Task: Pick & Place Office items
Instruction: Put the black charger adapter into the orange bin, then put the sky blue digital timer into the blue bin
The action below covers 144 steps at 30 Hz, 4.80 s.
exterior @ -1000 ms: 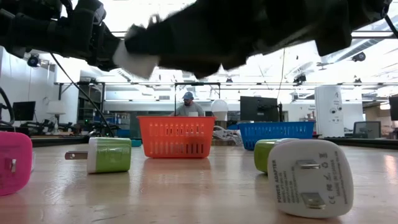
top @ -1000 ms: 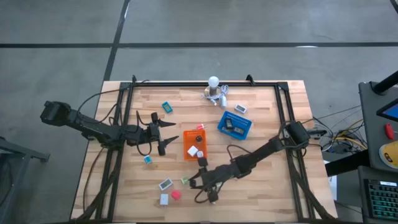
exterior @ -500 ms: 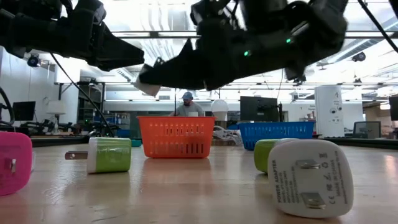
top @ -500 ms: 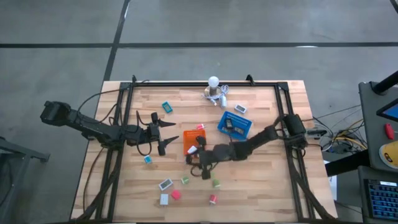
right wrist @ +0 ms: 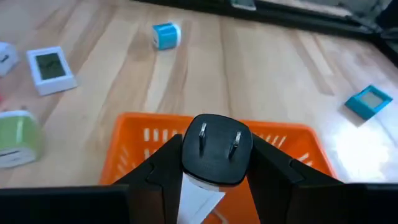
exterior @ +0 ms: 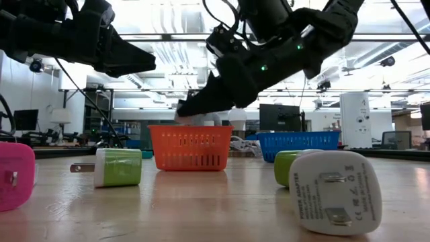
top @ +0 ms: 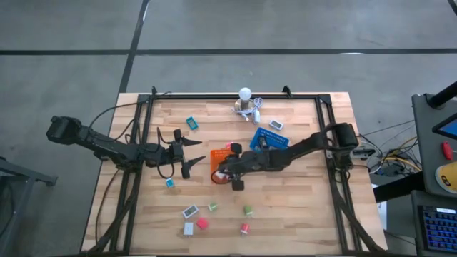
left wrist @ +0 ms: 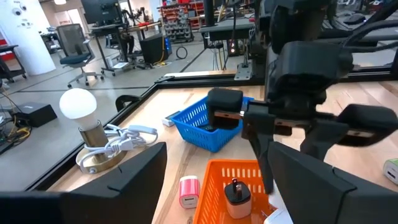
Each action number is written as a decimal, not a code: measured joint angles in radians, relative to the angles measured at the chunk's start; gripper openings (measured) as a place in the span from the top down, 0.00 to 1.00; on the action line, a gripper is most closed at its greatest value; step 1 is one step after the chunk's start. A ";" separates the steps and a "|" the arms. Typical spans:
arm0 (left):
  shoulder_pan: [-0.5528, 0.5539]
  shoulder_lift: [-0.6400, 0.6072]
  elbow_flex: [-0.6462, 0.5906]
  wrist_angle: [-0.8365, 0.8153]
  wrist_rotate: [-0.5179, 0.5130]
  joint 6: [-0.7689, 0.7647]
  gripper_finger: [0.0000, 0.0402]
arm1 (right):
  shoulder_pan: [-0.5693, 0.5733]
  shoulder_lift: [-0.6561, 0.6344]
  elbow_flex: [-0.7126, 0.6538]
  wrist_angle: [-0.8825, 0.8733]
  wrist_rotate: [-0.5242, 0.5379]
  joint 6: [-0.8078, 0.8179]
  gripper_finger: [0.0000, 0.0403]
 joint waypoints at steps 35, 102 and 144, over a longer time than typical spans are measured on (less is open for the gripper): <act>0.000 0.000 0.000 0.000 -0.001 0.000 0.29 | -0.064 -0.026 0.001 -0.248 -0.115 0.086 0.66; 0.221 0.443 0.548 -1.242 -0.202 -0.001 0.29 | 0.275 -0.433 -0.492 0.359 0.048 -0.178 0.19; 0.812 0.646 0.745 -1.356 0.319 1.058 0.29 | 0.295 -0.434 -0.578 0.352 0.022 -0.069 0.29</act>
